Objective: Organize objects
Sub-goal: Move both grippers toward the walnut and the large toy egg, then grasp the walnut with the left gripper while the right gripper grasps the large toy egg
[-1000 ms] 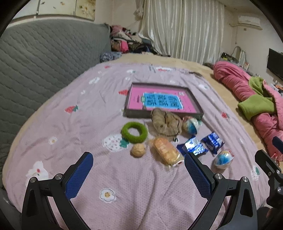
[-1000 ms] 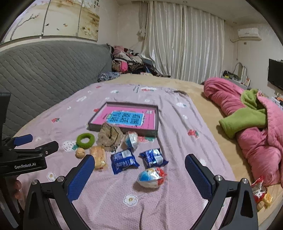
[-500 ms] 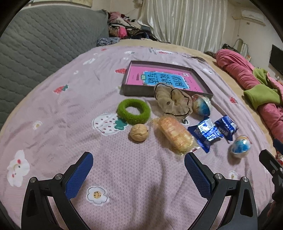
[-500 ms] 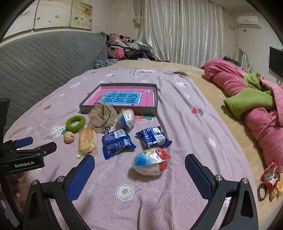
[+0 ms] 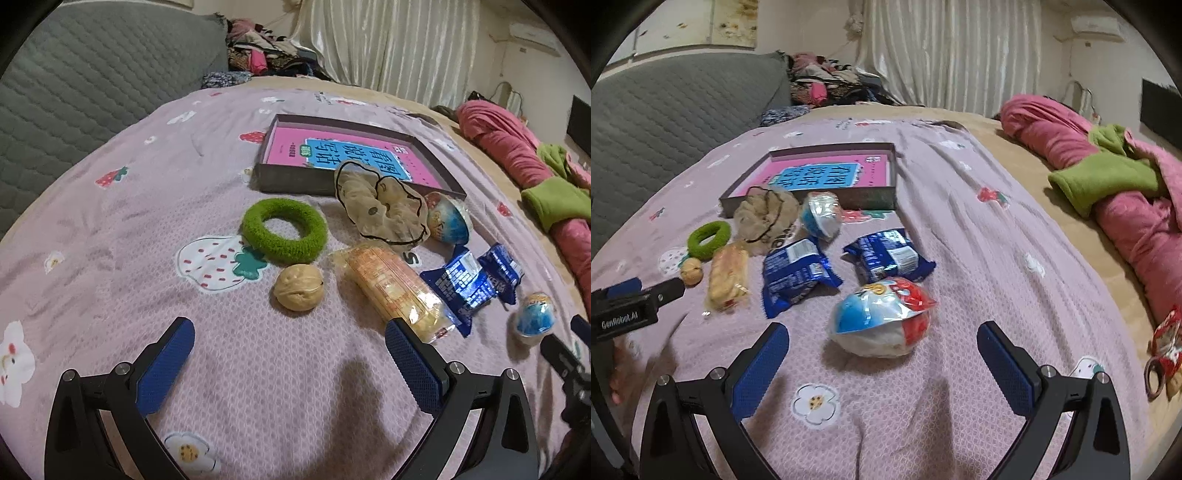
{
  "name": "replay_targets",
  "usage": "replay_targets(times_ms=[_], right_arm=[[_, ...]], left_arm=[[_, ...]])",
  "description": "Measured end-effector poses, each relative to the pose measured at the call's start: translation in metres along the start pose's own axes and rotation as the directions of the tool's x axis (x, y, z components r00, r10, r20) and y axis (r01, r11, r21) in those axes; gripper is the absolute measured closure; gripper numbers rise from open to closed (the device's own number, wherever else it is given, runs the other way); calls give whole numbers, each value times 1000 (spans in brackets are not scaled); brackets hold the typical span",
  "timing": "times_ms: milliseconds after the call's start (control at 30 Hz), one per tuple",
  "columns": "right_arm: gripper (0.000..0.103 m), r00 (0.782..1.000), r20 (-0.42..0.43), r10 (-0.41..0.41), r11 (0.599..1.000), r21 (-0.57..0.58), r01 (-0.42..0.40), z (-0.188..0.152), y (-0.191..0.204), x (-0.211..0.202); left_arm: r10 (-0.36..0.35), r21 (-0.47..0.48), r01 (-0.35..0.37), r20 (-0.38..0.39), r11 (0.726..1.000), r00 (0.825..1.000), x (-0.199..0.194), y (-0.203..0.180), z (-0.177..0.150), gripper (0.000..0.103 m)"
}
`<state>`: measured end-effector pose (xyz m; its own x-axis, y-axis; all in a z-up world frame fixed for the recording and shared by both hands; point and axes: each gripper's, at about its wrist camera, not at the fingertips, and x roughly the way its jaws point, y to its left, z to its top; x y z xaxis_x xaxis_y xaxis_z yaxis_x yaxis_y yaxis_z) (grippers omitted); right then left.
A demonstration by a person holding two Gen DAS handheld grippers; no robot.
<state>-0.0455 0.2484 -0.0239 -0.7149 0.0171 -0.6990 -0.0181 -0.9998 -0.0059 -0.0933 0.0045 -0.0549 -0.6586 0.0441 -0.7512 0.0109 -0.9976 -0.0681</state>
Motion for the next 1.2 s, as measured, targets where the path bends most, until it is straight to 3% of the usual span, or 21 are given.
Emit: replay_targets(times_ms=[567,600,667,733,967,1100,1200], right_arm=[[0,998,-58,-33,999,39,36,7,-3,38],[2,998,-57,-34,999,36,36,8,-2,38],[4,997,-57,-45,999,26,46,8,-1,40],[5,996,-61,-58,998,17,59,8,0,42],[8,996,-82,-39,999,24,42,8,2,51],[22,996,-87,-35,999,35,38,7,2,54],[31,995,-94,-30,999,33,33,5,2,56]], left_arm=[[17,-15,-17,-29,1000,999,36,9,11,8],[15,-16,-16,-32,1000,999,37,9,11,10],[1,-16,-2,-37,1000,999,38,8,11,29],[-8,-21,7,-46,1000,999,41,6,11,38],[-27,-28,26,-38,999,999,44,1,13,38],[-24,-30,23,-37,999,999,46,0,14,40],[-20,-31,19,-37,999,999,48,-1,15,51]])
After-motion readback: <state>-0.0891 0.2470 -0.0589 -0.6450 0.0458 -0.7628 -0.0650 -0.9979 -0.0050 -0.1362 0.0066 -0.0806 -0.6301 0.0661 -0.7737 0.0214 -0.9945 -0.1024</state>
